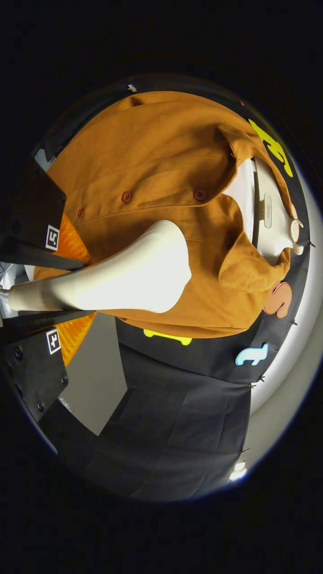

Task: Iron the clothes twice with a garment steamer, once on the left side and once on the right side.

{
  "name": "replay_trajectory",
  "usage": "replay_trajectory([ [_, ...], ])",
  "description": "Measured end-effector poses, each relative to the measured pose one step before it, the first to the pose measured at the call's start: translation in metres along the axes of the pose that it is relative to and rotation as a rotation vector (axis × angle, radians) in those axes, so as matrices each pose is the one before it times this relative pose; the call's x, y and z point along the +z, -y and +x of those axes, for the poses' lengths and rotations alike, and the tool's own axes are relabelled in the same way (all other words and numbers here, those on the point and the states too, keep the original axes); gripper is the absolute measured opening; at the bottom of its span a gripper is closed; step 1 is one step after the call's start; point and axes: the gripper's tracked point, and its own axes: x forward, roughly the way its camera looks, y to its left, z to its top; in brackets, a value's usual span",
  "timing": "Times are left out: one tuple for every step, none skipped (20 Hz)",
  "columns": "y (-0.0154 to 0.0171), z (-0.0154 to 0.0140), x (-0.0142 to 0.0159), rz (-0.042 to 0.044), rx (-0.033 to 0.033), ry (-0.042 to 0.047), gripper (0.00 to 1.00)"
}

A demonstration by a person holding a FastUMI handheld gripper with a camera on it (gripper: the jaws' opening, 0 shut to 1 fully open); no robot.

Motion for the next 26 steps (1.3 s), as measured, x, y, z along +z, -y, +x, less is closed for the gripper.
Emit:
replay_trajectory([
  [-0.00163, 0.00079, -0.00374, -0.00398, 0.00107, -0.00855, 0.48],
  [-0.00299, 0.00125, -0.00414, -0.00366, -0.00011, -0.01055, 0.48],
  [-0.0016, 0.00133, -0.00301, -0.00211, -0.0006, -0.00877, 0.48],
  [-0.00041, 0.0032, -0.00265, 0.00054, -0.00091, -0.00769, 0.48],
  [-0.00051, 0.00152, -0.00416, 0.00062, -0.00084, -0.01002, 0.48],
  [-0.00023, 0.00192, -0.0041, 0.00037, -0.0025, -0.00954, 0.48],
  [-0.0005, 0.00142, -0.00414, -0.00016, -0.00117, -0.01072, 0.48],
  [-0.00023, 0.00176, -0.00419, -0.00133, -0.00205, -0.01048, 0.48],
  [-0.00004, 0.00187, -0.00449, -0.00213, -0.00279, -0.00974, 0.48],
  [-0.0006, 0.00202, -0.00428, -0.00143, -0.00121, -0.01058, 0.48],
  [-0.00052, 0.00215, -0.0038, -0.00103, -0.00082, -0.00978, 0.48],
  [-0.00121, 0.00215, -0.00447, -0.00233, -0.00102, -0.01122, 0.48],
  [-0.0012, 0.00174, -0.00403, -0.00366, -0.0018, -0.01165, 0.48],
  [0.00023, 0.00184, -0.00418, -0.00326, 0.00026, -0.01072, 0.48],
  [-0.00033, 0.00203, -0.00442, -0.00215, 0.00128, -0.01037, 0.48],
  [-0.00212, 0.00148, -0.00379, -0.00183, 0.0023, -0.00904, 0.48],
  [-0.00156, 0.001, -0.00457, -0.00229, 0.00091, -0.00861, 0.48],
  [-0.00209, 0.00142, -0.00513, -0.00215, 0.00016, -0.00915, 0.49],
  [-0.00025, 0.00174, -0.004, -0.0017, 0.00024, -0.01074, 0.48],
  [0.00029, 0.00132, -0.00427, -0.00208, -0.00028, -0.01278, 0.49],
  [-0.00023, 0.00214, -0.00586, -0.00251, -0.00075, -0.01387, 0.49],
  [-0.00243, 0.00251, -0.00785, -0.00376, 0.00067, -0.01432, 0.48],
  [-0.00199, 0.0018, -0.00683, -0.00282, 0.00138, -0.01488, 0.48],
  [-0.00081, 0.00367, -0.00668, -0.00242, 0.00188, -0.01569, 0.48],
  [0.00029, 0.00368, -0.006, -0.00308, 0.00149, -0.01573, 0.49],
  [0.00144, 0.00367, -0.00576, -0.00284, 0.00261, -0.01309, 0.49],
])
